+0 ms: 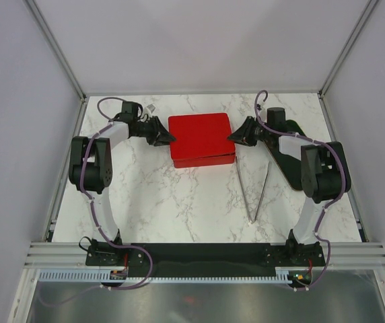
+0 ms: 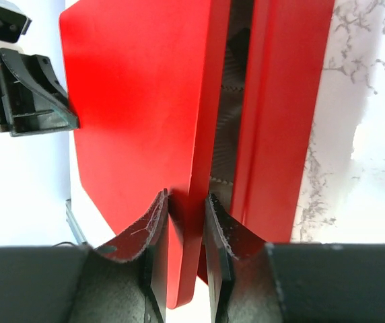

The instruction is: Pack the chocolate

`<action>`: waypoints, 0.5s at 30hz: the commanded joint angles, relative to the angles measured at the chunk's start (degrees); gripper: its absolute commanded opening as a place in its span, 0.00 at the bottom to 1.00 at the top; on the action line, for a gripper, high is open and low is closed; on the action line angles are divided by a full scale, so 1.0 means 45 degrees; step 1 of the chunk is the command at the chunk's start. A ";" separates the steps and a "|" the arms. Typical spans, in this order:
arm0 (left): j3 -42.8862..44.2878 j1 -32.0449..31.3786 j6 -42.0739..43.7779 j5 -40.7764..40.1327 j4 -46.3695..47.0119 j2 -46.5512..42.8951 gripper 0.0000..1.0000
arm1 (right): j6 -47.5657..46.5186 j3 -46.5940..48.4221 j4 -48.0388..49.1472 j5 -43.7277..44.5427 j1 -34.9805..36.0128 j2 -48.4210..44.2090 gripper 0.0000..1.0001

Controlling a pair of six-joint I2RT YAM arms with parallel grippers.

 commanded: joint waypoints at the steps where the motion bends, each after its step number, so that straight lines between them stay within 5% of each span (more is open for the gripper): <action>1: 0.0448 -0.0292 0.0964 -0.1428 -0.0960 -0.0270 0.29 | -0.1779 0.0010 0.0014 0.0587 0.0226 -0.0880 0.00; 15: 0.0917 -0.0292 0.1316 -0.2171 -0.1723 -0.0231 0.47 | -0.2054 -0.0088 -0.0280 0.1076 0.0187 -0.0744 0.00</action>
